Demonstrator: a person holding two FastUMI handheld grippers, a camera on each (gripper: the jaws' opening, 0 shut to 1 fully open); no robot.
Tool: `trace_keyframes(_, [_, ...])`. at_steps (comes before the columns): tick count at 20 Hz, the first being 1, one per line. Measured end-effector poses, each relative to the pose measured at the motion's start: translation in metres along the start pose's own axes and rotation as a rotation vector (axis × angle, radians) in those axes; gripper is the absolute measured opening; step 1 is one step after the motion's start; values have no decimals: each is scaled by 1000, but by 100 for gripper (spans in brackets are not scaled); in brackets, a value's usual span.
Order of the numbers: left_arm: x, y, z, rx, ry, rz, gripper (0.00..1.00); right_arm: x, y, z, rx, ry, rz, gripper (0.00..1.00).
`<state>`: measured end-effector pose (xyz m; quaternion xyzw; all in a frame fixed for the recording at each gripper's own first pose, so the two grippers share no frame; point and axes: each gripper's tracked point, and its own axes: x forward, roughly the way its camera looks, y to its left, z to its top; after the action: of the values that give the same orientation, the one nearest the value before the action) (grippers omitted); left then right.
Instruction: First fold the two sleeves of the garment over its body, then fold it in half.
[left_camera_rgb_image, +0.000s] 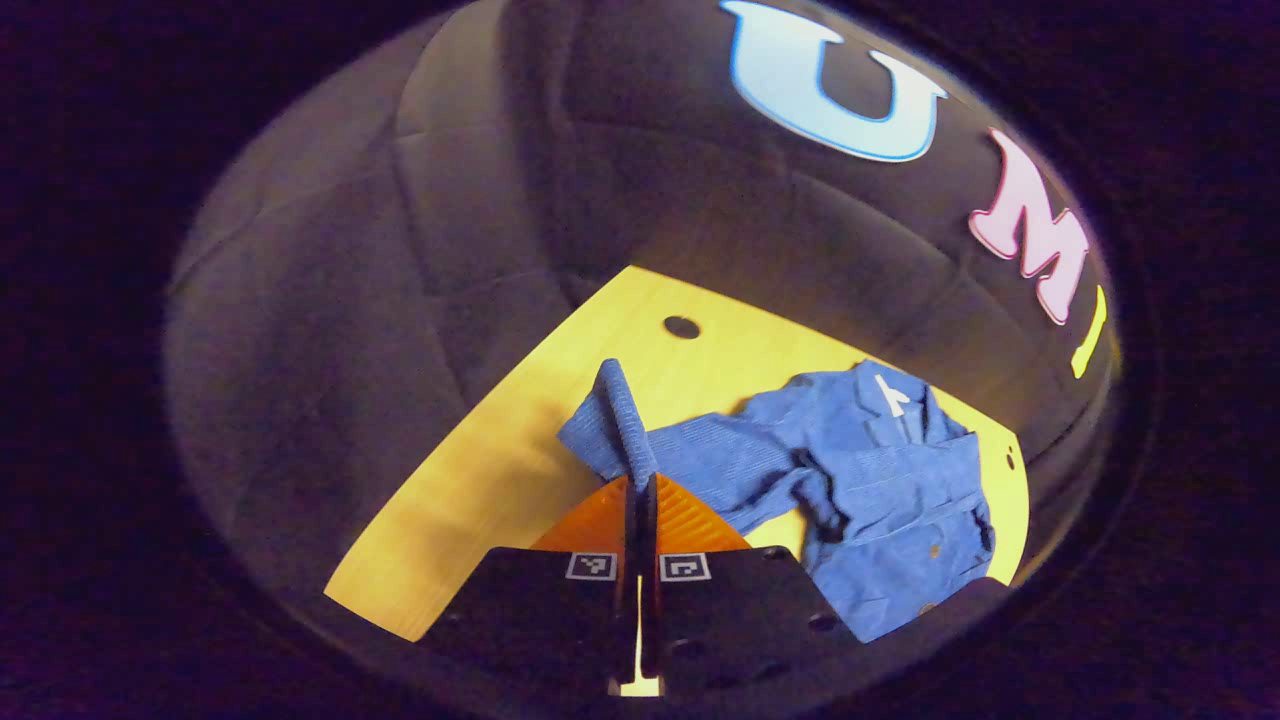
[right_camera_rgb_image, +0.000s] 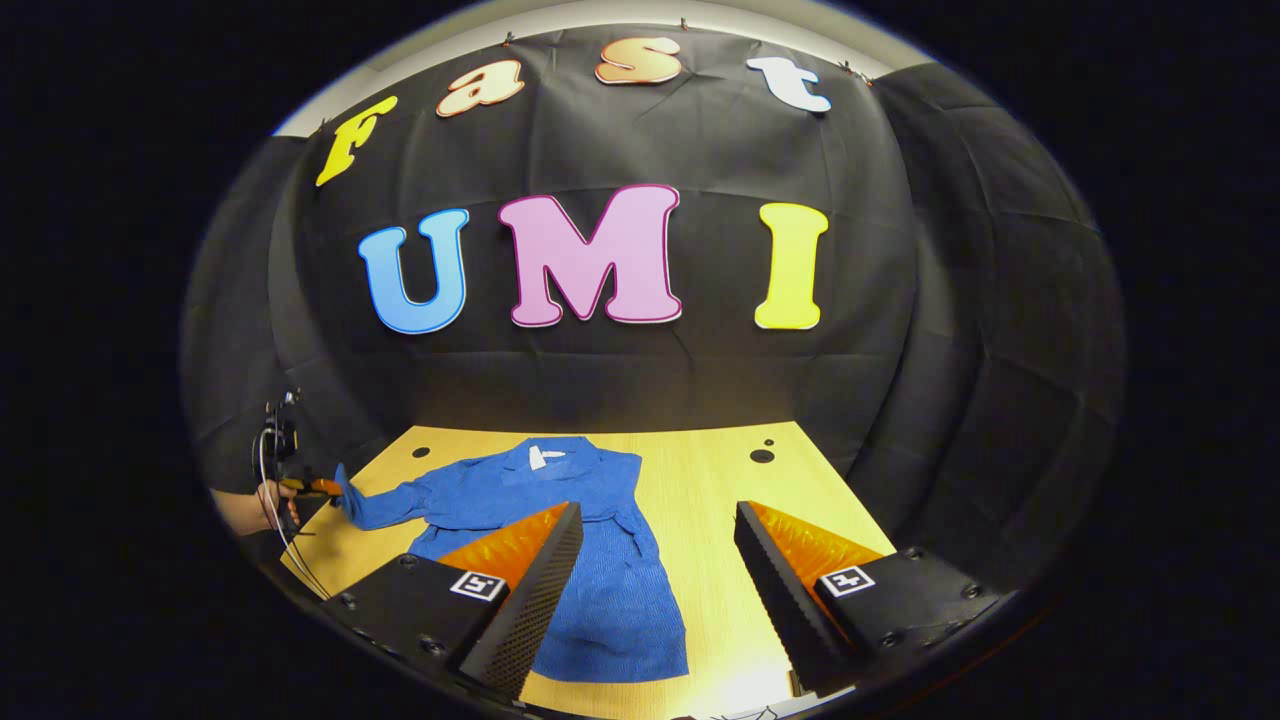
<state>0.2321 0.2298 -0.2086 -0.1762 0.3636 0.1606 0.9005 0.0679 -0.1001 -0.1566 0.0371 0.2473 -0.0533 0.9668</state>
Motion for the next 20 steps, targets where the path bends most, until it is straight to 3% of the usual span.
trace_keyframes(4, [-2,-161,27,98,-56,-235,0,23,-17,-3,42,6,-4,97])
trace_keyframes(7, [2,-267,12,194,-23,-407,0,33,-34,-8,15,6,-25,97])
trace_keyframes(9, [11,-321,3,222,19,-474,0,40,-47,-22,-21,27,-40,97])
trace_keyframes(11, [24,-359,1,248,24,-482,0,40,-56,-38,-13,63,-37,97])
trace_keyframes(13, [34,-405,-14,270,47,-518,14,44,-58,-52,7,98,-32,97])
trace_keyframes(16, [39,-428,-20,289,43,-527,85,53,-68,-82,-4,156,-43,97])
trace_keyframes(20, [14,-383,-37,292,46,-490,85,54,-57,-138,56,310,-5,98])
